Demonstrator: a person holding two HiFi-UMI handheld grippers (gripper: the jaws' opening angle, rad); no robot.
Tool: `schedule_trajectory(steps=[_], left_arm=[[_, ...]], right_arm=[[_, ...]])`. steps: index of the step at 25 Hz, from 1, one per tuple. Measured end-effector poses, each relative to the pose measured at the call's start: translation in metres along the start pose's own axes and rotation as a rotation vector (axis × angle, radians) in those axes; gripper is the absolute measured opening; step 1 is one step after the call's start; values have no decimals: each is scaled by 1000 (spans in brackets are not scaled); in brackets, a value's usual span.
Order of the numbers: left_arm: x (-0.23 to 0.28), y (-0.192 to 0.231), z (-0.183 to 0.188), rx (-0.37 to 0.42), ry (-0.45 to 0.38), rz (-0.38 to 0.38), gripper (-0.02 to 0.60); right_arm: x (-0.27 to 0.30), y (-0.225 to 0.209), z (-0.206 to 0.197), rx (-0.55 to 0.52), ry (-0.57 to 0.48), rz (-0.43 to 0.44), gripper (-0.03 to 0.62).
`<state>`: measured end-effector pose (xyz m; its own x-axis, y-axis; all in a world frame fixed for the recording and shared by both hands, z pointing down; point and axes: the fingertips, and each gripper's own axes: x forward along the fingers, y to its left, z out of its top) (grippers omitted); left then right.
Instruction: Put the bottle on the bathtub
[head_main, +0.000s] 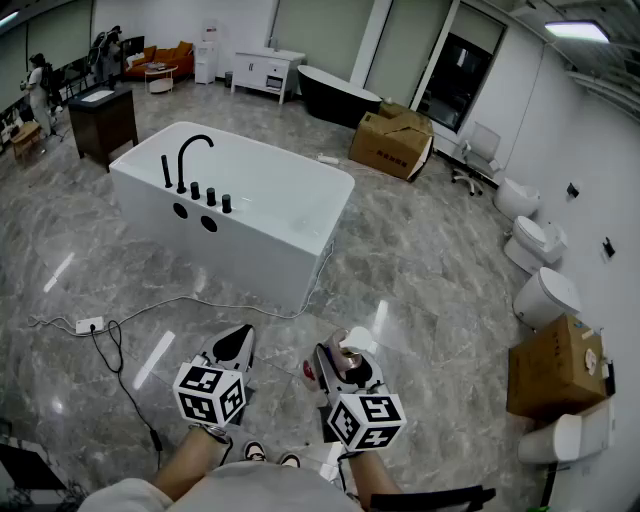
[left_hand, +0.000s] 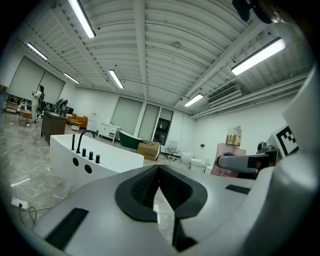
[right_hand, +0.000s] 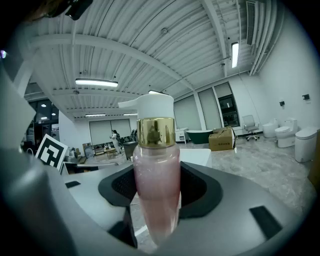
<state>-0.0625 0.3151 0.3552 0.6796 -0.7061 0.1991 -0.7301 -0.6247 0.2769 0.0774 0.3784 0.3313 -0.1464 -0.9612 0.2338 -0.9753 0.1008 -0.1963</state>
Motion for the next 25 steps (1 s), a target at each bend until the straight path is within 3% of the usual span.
schedule_trajectory(steps=[12,25], left_arm=[[7,16,3,0,1,-9,16],[15,36,-4,-4,30,-24,17]], right_arm=[[15,6,0,20,9,8,239],[28,-5,-7,64,19,-57,239]])
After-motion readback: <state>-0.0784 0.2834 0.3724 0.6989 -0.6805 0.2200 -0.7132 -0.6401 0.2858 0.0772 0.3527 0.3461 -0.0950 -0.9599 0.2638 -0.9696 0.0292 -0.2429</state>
